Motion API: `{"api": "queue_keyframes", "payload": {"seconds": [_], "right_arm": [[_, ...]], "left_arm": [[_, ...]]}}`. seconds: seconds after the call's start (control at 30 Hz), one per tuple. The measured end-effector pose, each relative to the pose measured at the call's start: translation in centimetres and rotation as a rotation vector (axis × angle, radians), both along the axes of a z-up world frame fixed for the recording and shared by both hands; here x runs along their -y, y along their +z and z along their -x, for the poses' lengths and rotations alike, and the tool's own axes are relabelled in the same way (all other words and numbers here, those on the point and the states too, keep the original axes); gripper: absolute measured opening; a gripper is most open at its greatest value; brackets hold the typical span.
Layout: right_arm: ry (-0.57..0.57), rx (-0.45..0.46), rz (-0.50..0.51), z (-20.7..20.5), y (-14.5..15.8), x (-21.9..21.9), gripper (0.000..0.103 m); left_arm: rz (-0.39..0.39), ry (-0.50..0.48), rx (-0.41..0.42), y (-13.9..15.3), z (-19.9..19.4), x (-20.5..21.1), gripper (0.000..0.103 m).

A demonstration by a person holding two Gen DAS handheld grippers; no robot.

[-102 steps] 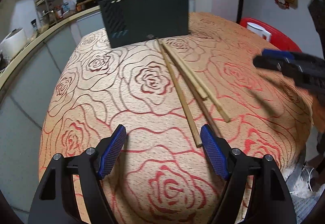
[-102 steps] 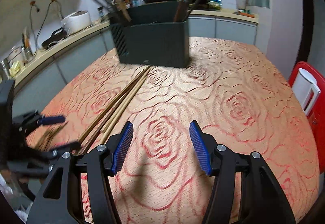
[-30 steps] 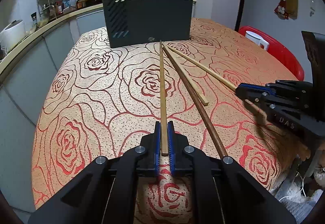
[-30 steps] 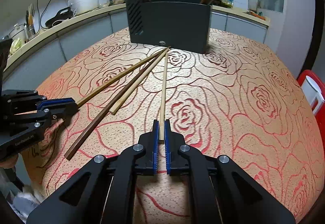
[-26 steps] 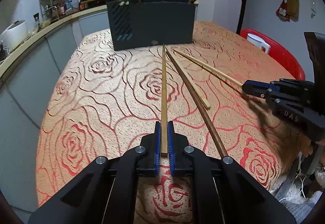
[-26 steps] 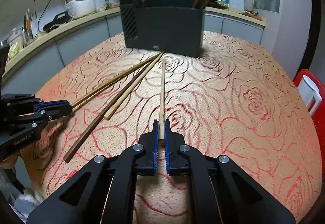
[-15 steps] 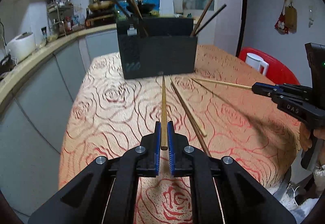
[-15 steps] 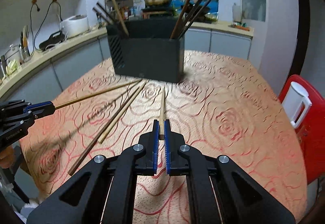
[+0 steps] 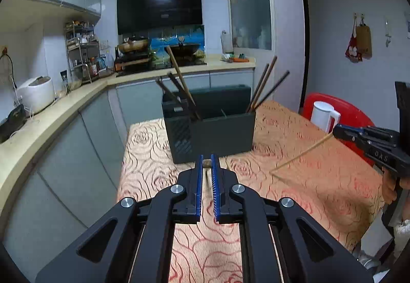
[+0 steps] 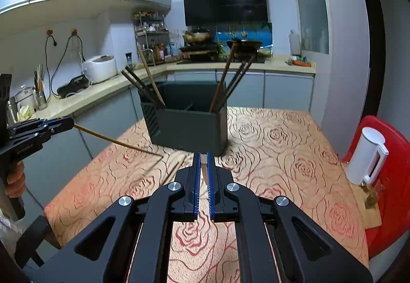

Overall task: Organize utensils
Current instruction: 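Lift both held chopsticks and carry them over the black caddy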

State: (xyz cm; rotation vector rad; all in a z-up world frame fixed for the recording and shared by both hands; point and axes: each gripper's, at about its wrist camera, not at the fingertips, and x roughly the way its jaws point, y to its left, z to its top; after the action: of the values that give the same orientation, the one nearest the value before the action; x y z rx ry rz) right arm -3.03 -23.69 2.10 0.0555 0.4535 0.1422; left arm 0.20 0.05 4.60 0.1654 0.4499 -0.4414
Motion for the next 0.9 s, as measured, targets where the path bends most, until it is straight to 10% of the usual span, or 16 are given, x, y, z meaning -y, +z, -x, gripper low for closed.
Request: {"api": "queue_keyframes", "payload": {"seconds": [0.9], "right_arm": [[0.065, -0.042, -0.089, -5.1, 4.3, 0.8, 0.006]], "left_arm": [[0.015, 0.036, 0.074, 5.1, -3.2, 0.7, 0.006]]}}
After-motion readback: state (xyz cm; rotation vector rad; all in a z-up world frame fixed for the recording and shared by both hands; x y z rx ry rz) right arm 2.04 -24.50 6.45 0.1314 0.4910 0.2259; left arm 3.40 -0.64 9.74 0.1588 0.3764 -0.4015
